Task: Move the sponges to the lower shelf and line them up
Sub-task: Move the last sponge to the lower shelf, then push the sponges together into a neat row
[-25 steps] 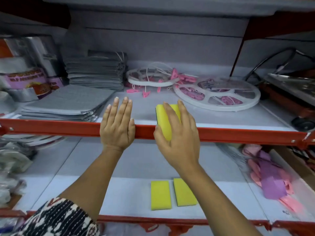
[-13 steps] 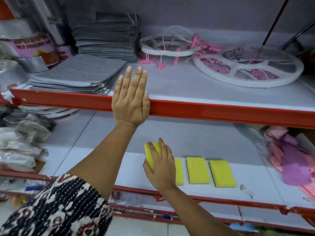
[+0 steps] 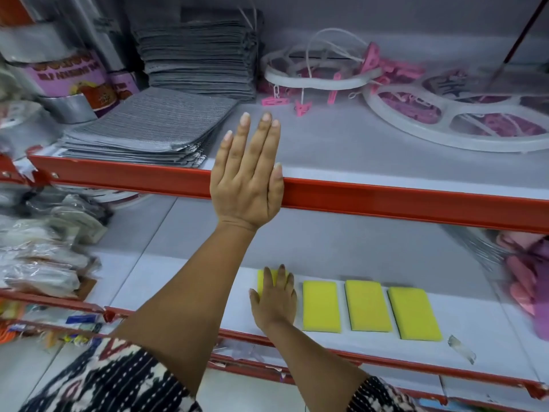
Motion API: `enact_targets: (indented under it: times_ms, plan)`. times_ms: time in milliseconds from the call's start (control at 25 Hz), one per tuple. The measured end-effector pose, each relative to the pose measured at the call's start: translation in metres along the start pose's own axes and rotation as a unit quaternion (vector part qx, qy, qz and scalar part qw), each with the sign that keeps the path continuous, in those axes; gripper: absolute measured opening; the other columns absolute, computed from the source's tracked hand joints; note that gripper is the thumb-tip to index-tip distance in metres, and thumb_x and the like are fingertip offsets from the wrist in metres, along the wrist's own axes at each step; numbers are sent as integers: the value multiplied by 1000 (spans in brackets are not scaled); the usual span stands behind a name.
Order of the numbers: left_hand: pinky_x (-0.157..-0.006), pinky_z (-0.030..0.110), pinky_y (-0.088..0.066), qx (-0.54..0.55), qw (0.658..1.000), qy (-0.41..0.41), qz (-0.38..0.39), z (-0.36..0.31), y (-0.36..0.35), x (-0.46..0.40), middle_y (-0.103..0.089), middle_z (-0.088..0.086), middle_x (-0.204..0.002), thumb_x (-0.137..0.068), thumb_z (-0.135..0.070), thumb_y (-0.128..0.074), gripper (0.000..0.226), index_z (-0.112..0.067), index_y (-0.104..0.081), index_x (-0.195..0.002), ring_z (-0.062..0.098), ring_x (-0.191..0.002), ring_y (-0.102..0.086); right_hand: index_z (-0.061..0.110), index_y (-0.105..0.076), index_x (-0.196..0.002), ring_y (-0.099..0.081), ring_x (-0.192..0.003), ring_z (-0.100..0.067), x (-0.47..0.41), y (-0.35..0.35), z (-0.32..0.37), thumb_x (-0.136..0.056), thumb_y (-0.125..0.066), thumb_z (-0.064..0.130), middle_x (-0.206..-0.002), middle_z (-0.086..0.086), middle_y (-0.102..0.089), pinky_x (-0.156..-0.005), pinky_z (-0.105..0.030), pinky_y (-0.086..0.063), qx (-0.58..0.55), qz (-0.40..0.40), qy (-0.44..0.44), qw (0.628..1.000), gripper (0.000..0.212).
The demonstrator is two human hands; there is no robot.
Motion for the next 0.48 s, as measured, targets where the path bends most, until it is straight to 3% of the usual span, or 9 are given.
enact_targets:
  times_ms: [240,400,480]
  plan:
    - [-114,42,-27,19,999,8,47,1,5,-4,-44,11,-146,-100,-31,-16,54,-5,-38,-141,28,-138,-31,22,-16,-152,0,-149,-29,14,36,-23,-99,-30,47,-162,-11,-5,-120,-41,-12,8,-66,82,994,61]
    - [-119,39,2,72,994,-31,72,-12,18,23,15,-3,-158,-101,-43,-17,61,-15,6,-150,16,-145,9,21,-16,-152,-1,-149,-25,32,59,-61,-100,-31,43,-161,-9,-11,-120,-40,-12,34,-83,137,986,58]
    - [-119,38,5,104,984,-61,134,-32,20,71,23,-4,-156,-102,-43,-19,63,-15,11,-149,14,-143,13,20,-13,-152,-1,-150,-24,38,62,-78,-100,-30,40,-162,-7,-8,-120,-39,-13,64,-64,143,986,58]
Point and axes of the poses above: each hand's wrist, its own x-axis away from the middle knuckle, its own y-axis out of the back of the hand, z = x × y, the point moved 3 cm from there along -x, towards the middle knuckle
